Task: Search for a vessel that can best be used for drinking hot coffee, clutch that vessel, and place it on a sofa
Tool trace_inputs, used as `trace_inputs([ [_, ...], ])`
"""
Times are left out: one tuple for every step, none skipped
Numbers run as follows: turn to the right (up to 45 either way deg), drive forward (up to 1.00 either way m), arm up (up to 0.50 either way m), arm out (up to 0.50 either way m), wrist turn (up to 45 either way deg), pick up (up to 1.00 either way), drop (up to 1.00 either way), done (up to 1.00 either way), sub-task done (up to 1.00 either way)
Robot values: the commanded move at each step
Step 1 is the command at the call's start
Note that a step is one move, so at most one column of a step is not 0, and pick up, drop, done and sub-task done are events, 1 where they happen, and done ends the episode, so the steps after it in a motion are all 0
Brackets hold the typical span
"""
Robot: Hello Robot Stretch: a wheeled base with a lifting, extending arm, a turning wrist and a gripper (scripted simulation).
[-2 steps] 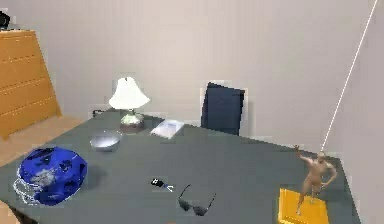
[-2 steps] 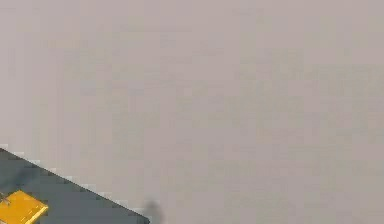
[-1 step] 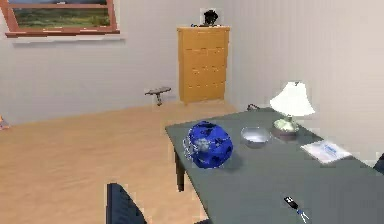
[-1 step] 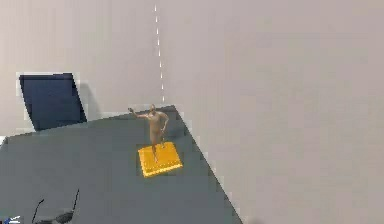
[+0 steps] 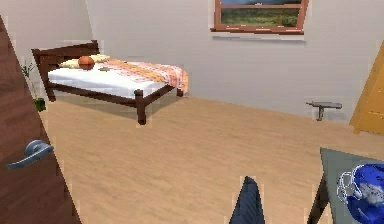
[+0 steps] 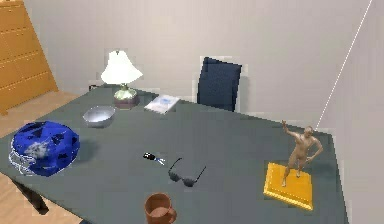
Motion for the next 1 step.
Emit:
trace_inputs([
  [0.0, 0.00, 0.50, 0.00, 0.0, 0.00, 0.00, 0.00, 0.00],
])
